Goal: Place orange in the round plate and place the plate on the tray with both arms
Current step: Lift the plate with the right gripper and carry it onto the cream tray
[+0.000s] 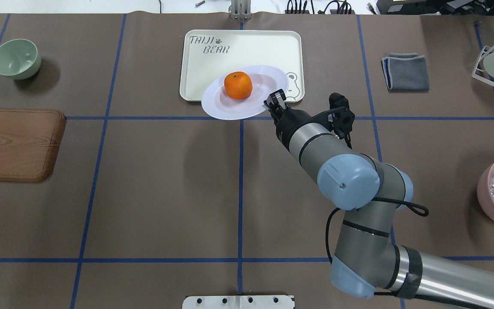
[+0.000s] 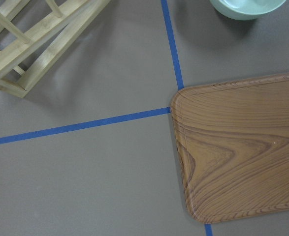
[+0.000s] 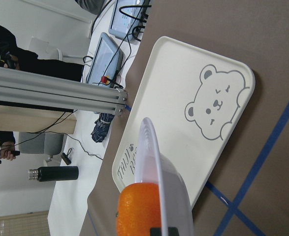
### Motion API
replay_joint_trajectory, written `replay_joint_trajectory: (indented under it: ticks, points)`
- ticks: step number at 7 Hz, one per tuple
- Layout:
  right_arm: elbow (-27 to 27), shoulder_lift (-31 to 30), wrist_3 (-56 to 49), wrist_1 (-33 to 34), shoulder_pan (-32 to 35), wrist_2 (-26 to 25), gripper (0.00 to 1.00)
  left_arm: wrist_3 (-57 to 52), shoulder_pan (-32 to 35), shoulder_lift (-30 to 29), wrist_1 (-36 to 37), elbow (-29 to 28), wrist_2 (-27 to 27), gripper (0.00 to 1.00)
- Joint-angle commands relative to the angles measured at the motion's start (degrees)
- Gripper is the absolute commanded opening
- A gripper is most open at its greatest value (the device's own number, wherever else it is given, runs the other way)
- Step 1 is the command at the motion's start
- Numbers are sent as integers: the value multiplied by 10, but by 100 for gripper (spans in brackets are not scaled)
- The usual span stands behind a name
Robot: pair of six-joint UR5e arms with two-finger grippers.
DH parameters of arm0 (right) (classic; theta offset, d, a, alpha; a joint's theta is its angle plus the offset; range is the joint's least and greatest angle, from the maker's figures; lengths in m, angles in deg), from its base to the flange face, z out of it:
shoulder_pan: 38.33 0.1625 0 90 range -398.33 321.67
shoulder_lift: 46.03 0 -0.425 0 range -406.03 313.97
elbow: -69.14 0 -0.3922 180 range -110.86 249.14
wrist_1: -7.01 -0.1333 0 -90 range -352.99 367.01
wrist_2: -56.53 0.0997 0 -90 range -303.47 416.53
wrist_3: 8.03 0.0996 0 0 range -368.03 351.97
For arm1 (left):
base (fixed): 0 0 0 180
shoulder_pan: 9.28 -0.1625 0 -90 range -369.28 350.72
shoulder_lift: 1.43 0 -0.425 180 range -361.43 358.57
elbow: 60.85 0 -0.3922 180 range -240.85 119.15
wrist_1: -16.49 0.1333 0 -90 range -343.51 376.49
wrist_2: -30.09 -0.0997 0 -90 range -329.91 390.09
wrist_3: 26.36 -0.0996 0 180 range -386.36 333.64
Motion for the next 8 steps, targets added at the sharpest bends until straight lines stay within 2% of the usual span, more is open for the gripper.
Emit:
replay_joint_trajectory:
  ticks: [1,4,7,8]
  points:
    - [-105,69,38,0,50,21,0,0,0,0,11,6,-2,99]
    - [-275,179,136,0,74,14,0,0,0,1,9,12,-2,99]
    - [-376,234,160,-1,74,-5,0,0,0,0,8,12,-2,99]
    - [-391,239,160,-1,74,-7,0,0,0,0,7,12,-1,99]
